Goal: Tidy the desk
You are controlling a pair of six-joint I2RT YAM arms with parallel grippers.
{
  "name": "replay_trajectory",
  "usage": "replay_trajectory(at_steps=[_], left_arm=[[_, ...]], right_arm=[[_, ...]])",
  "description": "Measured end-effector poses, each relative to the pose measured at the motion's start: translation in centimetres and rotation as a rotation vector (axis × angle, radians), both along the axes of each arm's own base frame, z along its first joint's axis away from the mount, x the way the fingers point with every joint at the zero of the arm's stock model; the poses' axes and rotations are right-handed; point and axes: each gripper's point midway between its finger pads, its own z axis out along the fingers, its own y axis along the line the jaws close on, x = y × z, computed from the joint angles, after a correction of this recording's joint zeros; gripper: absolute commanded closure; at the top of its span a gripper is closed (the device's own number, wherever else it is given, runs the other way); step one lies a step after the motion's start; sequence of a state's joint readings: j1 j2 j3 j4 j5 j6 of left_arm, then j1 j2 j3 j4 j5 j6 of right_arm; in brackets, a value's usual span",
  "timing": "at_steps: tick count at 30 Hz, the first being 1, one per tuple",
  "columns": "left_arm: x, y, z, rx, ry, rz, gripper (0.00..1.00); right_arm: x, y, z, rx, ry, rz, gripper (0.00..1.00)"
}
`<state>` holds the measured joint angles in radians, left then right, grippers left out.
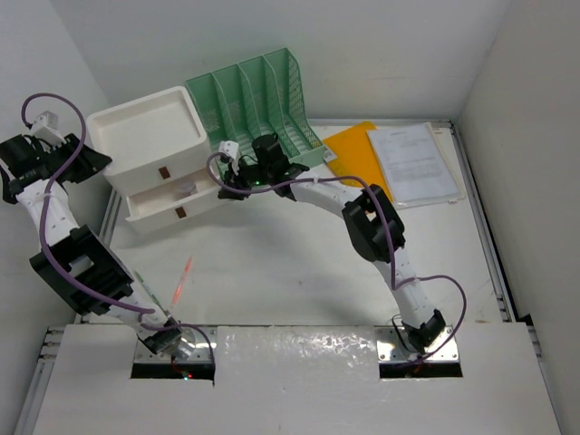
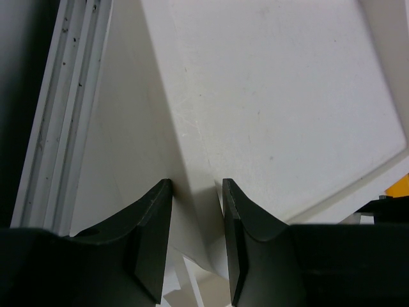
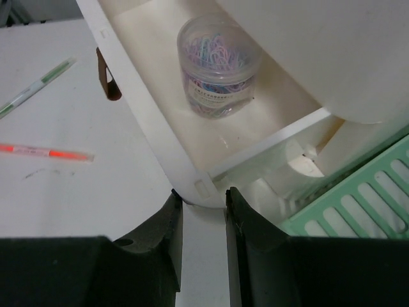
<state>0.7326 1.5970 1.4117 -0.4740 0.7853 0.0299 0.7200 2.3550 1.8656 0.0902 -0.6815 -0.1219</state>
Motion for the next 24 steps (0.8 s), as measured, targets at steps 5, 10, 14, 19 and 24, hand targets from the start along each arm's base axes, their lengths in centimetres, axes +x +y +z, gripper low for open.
replay_trajectory(at_steps=[5,10,14,19,24], left_arm=[[0.1,-0.1,0.0,0.007,-0.001,-0.003,1.0],[0.1,-0.1,0.0,0.013,-0.003,-0.006,1.0],[0.1,-0.1,0.0,0.015,-0.003,-0.009,1.0],[0.5,-0.5,0.0,0.026,-0.006,-0.018,1.0],[0.6,-0.4,0.0,0.032,-0.006,-0.014,1.0]], right_arm=[[1.0,0.4,0.0,0.029,0.007,-0.049,0.98],[2.1,0.5,0.0,0.029,-0.012,-0.119,0.7],[4.9,0.2,0.0,0.045,-0.033,-0.274,0.47],[7.1,-0.6,0.2,0.048,-0.039,-0.412,0.39],[7.7,-0.2,0.2,0.073,-0.03,-0.471,0.36]])
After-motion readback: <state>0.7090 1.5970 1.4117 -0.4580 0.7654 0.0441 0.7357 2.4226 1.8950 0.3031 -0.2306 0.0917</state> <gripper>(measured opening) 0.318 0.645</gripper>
